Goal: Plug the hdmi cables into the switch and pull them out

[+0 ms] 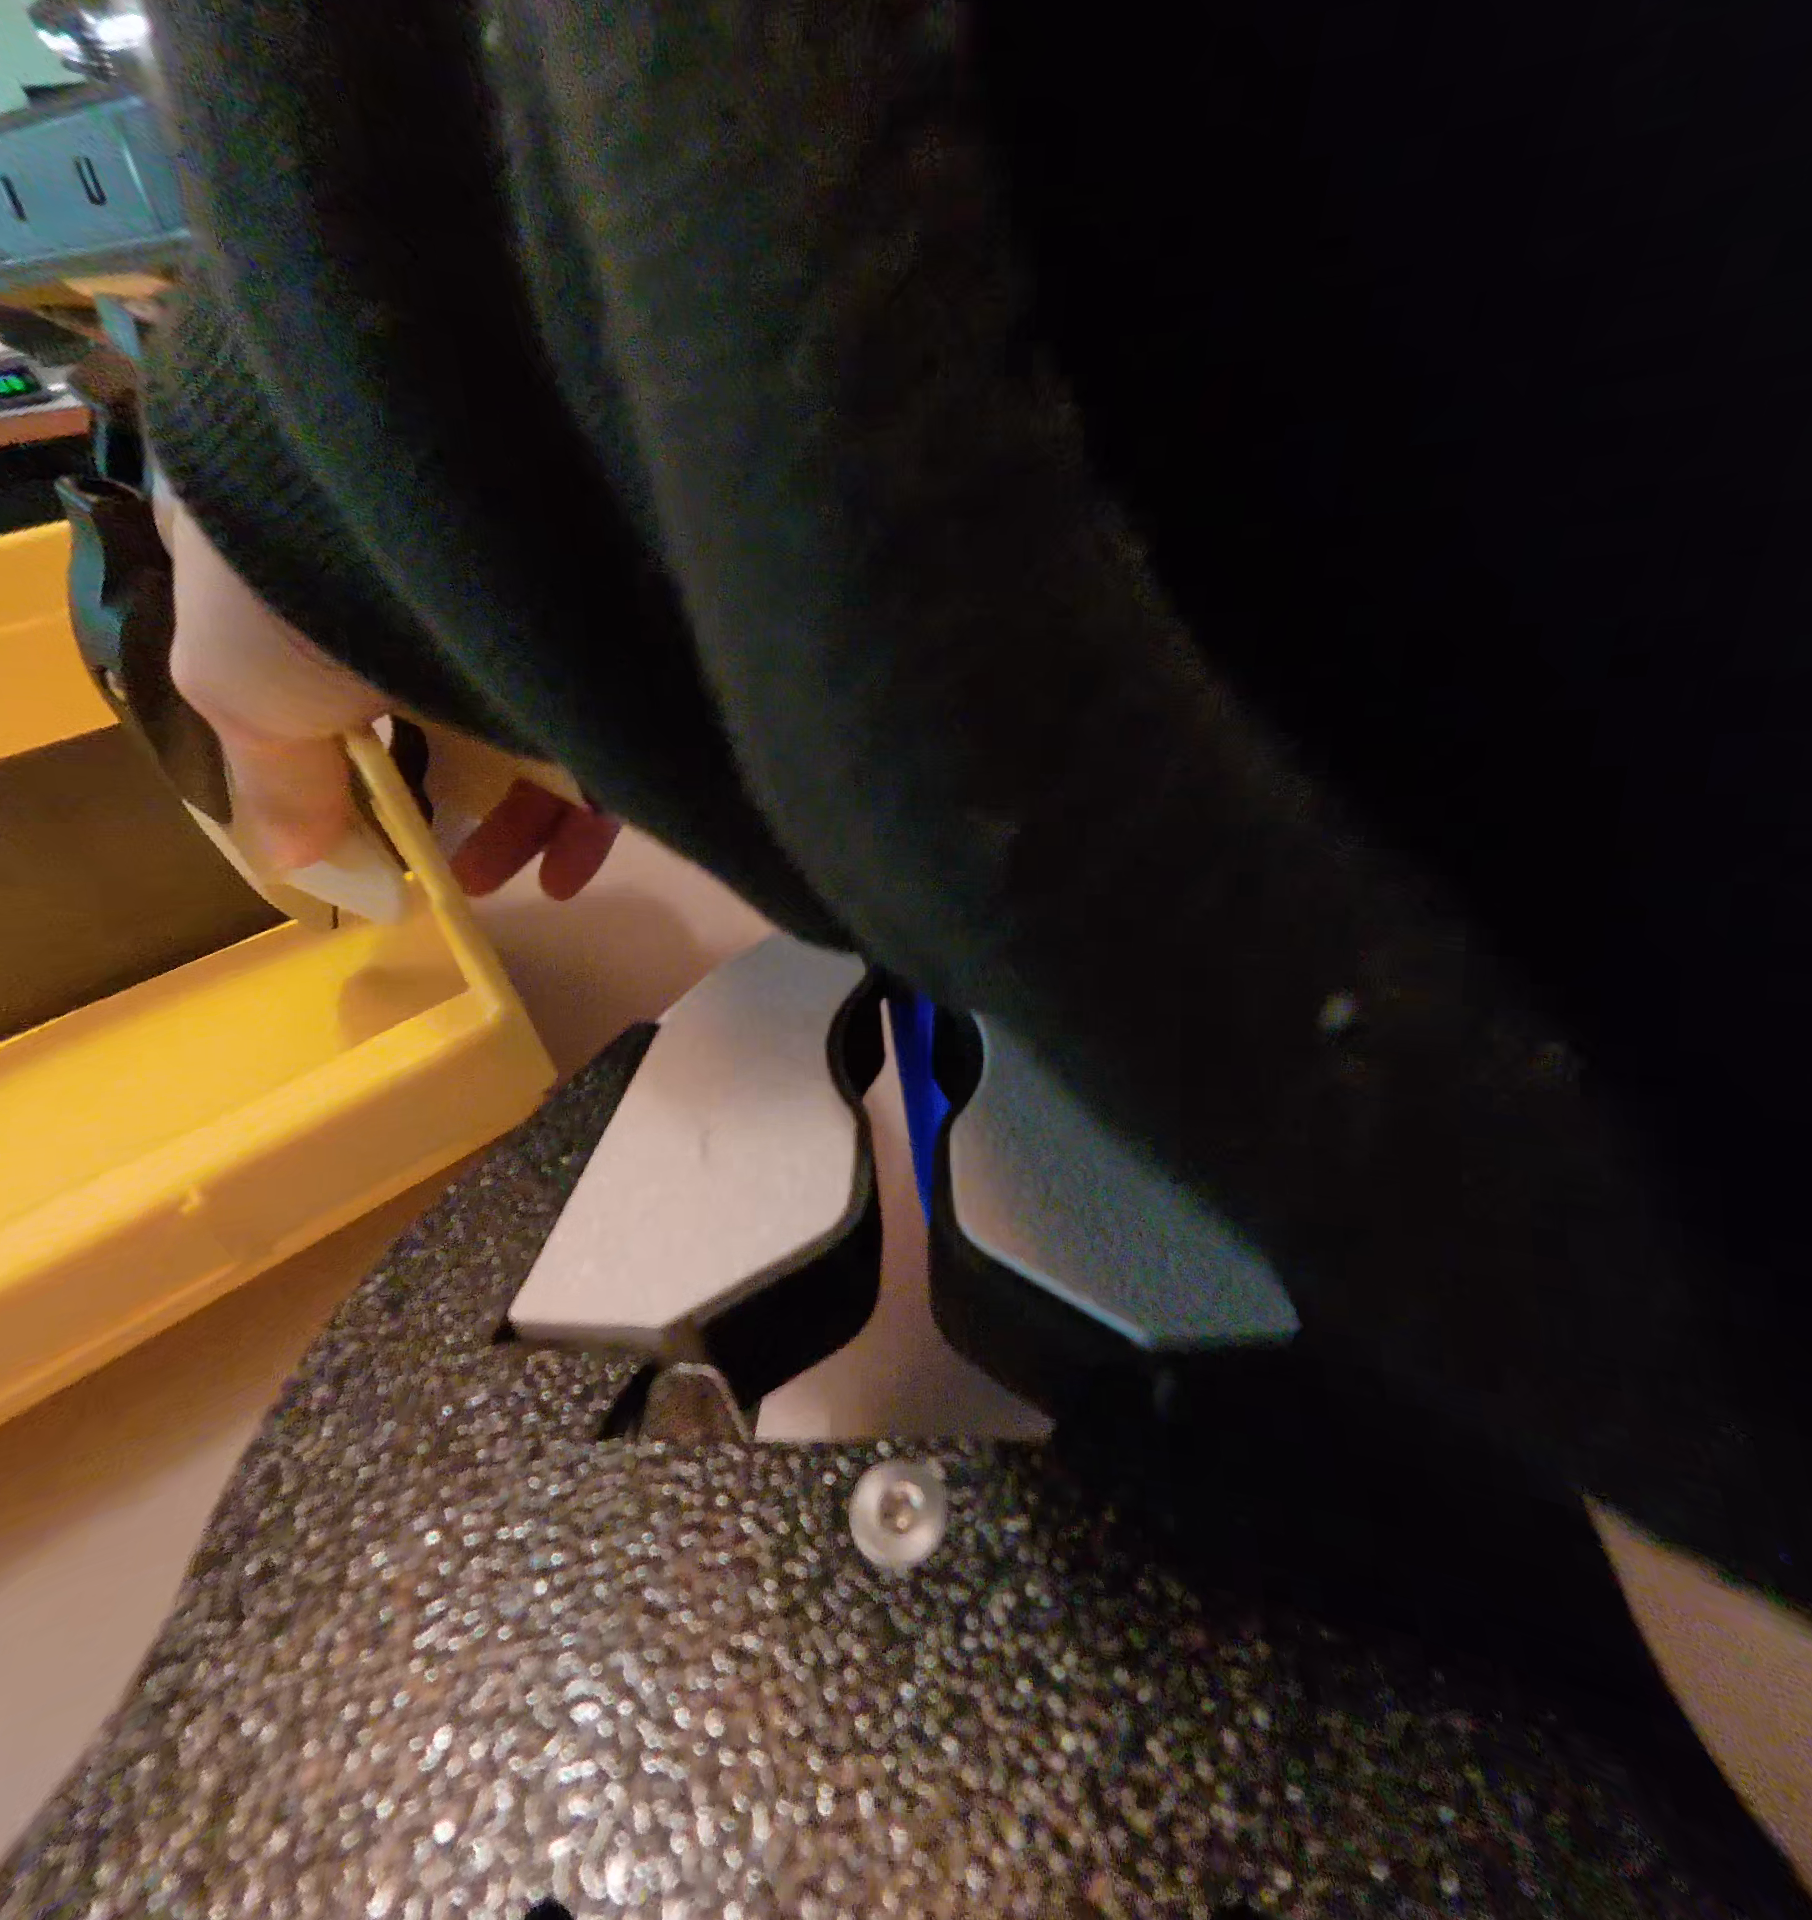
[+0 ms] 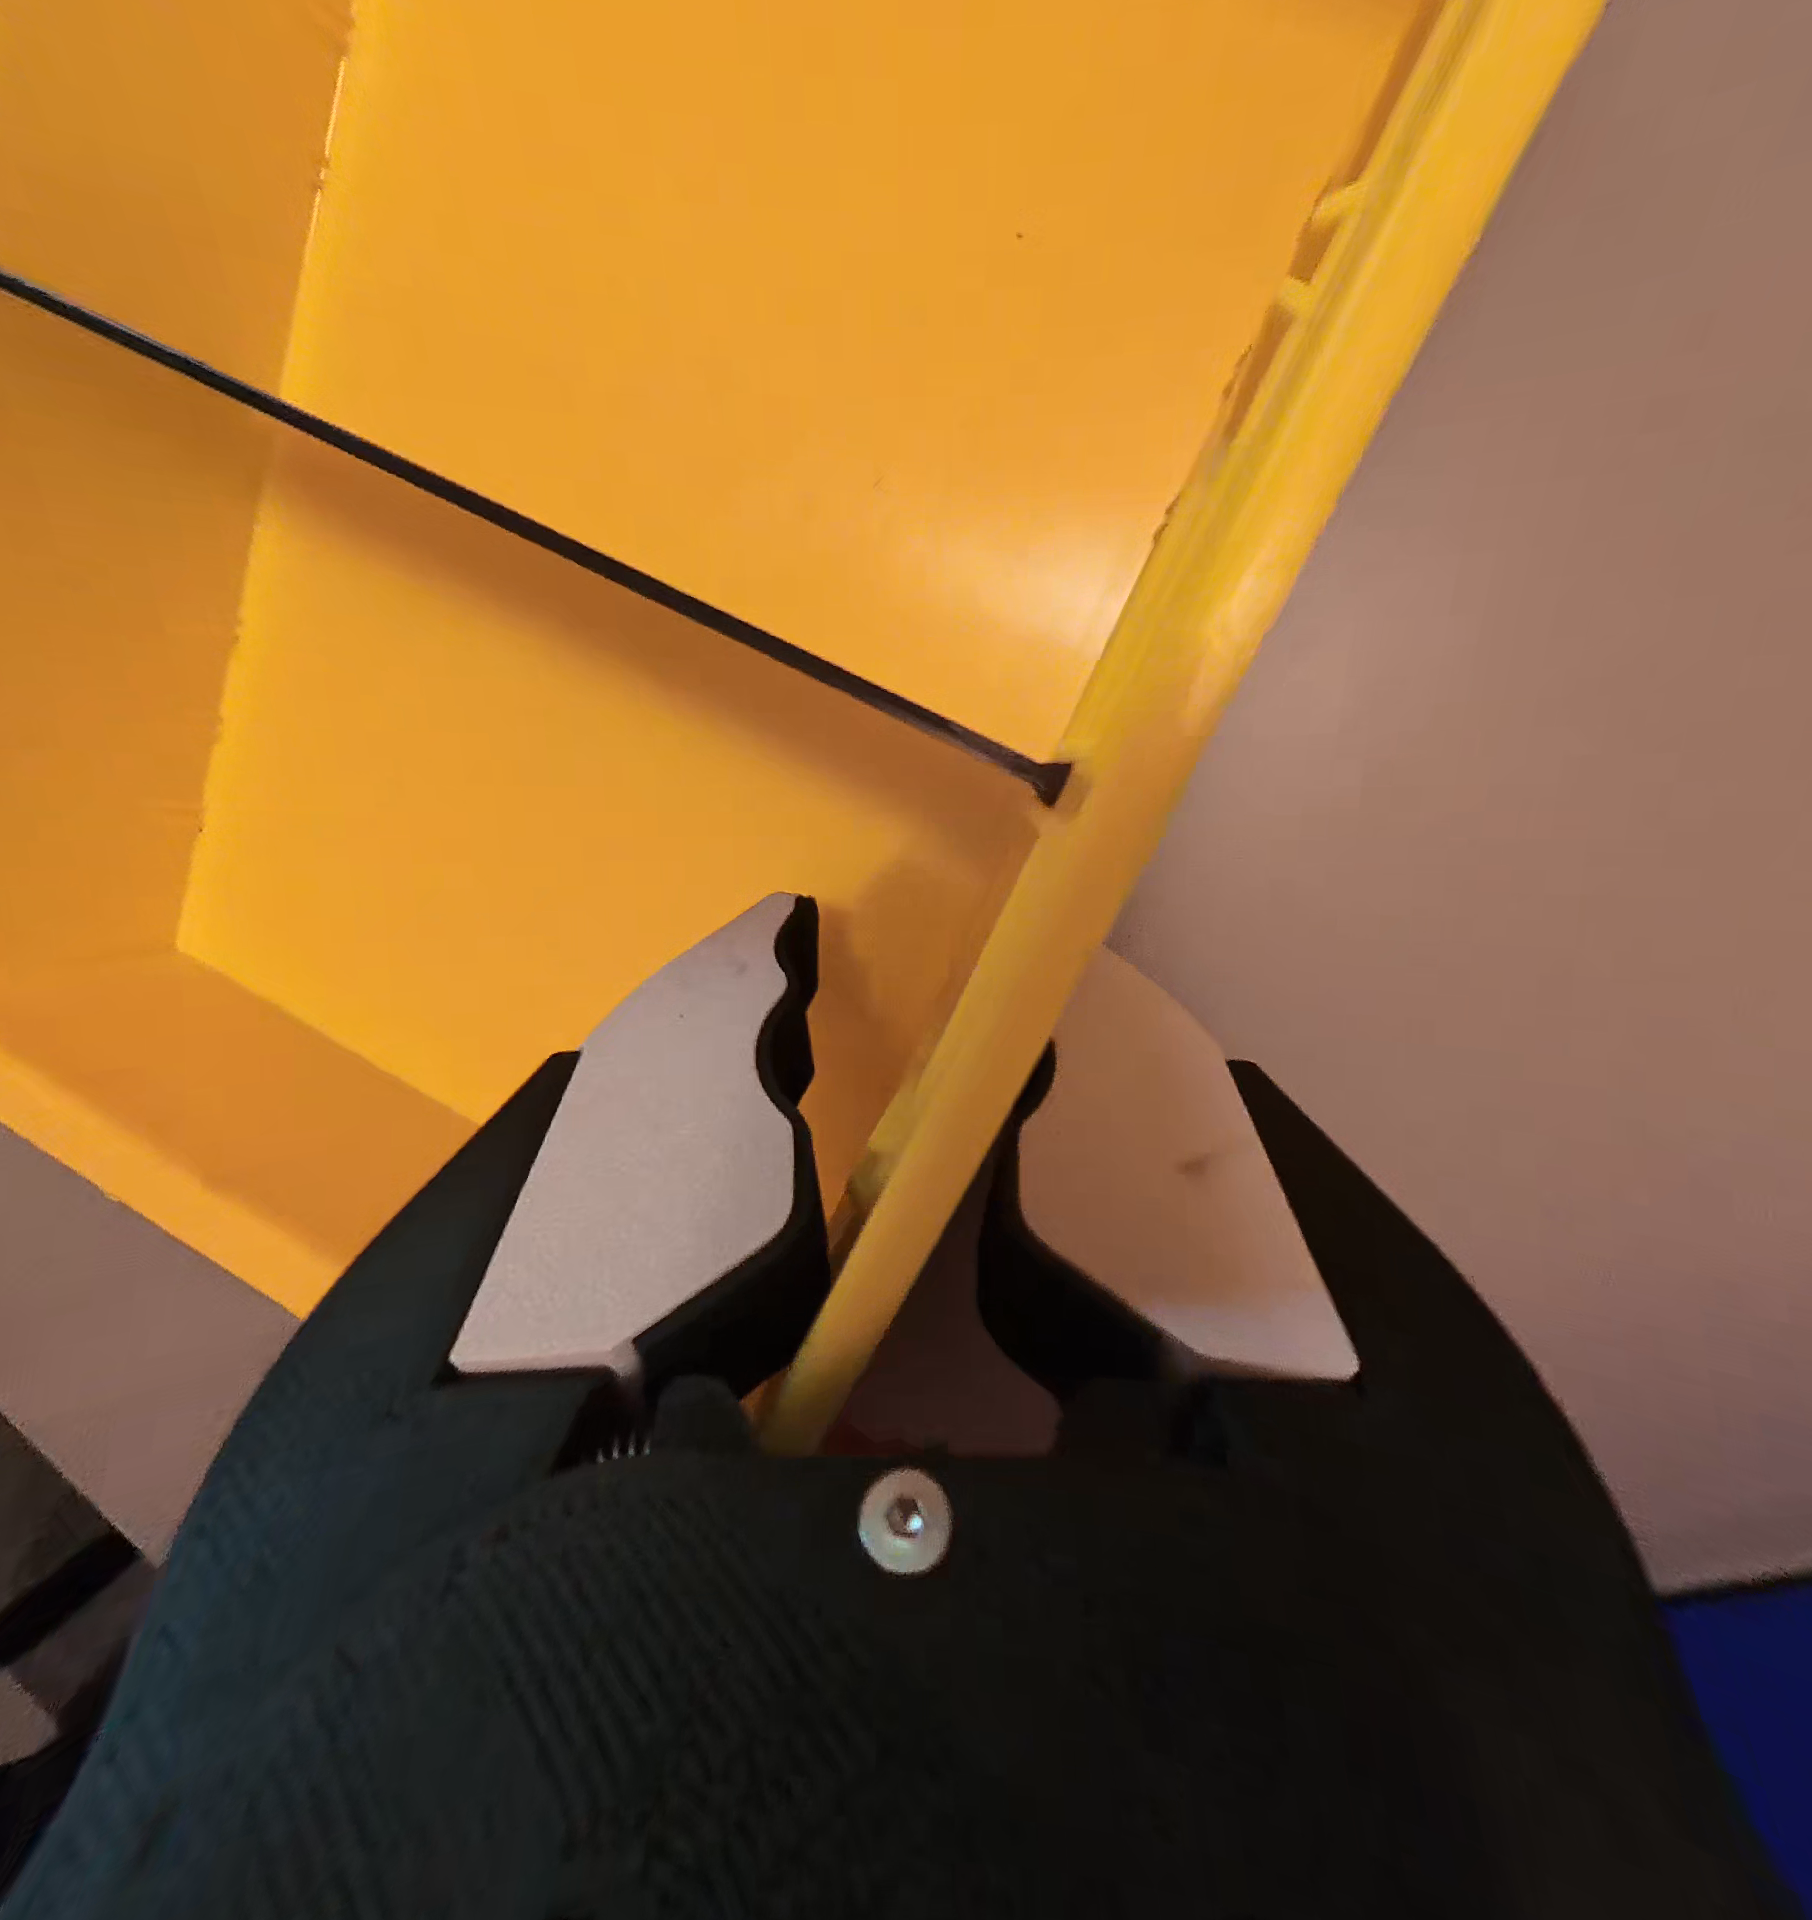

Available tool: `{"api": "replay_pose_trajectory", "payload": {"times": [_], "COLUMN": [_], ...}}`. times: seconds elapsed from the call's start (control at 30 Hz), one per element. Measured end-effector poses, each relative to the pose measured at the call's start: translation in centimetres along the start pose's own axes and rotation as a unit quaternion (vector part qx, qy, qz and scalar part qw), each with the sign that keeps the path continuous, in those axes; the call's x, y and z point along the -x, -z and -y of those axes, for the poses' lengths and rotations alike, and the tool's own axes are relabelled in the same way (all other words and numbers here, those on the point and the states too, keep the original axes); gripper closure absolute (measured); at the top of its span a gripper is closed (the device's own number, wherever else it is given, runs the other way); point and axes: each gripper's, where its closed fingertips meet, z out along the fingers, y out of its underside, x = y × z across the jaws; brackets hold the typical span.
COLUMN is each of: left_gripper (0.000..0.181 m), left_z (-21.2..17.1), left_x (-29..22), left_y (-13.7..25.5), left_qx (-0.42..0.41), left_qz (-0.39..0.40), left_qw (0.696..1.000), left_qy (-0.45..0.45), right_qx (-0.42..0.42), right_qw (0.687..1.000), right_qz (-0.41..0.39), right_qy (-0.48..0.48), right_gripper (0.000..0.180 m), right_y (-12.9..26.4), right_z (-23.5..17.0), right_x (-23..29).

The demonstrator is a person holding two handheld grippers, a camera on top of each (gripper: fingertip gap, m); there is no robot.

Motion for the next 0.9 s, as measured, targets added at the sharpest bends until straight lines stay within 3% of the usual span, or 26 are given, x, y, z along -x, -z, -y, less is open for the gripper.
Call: {"api": "replay_pose_trajectory", "payload": {"times": [0.03,0.17,0.27,0.43,0.53,0.73,0.9], "left_gripper": [0.179,0.179,0.178,0.178,0.178,0.177,0.175], "left_z": [0.0,0.0,0.0,-0.1,-0.2,-0.7,-1.4], "left_x": [0.0,0.0,0.1,0.9,2.2,6.5,12.0], "left_y": [0.0,0.0,0.1,0.2,0.3,0.9,2.3], "left_qx": [0.0,-0.001,-0.001,0.0,0.001,0.004,0.009], "left_qz": [-0.005,-0.01,-0.006,-0.005,0.002,0.023,0.07], "left_qw": [1.0,1.0,1.0,1.0,1.0,1.0,0.997], "left_qy": [-0.002,-0.001,-0.012,-0.018,-0.016,0.011,0.025], "right_qx": [0.004,0.016,0.007,-0.062,-0.111,-0.181,-0.224], "right_qw": [1.0,0.997,0.99,0.982,0.982,0.975,0.97], "right_qz": [-0.005,-0.043,-0.093,-0.121,-0.103,-0.105,-0.095], "right_qy": [0.009,0.058,0.11,0.133,0.117,0.072,0.004], "right_gripper": [0.147,0.148,0.148,0.148,0.147,0.146,0.146], "right_y": [0.3,2.9,7.1,17.1,24.2,36.3,39.5], "right_z": [0.0,1.0,2.9,6.4,6.5,0.4,-10.2], "right_x": [-0.2,-2.1,-4.4,-7.8,-10.3,-18.4,-25.7]}}
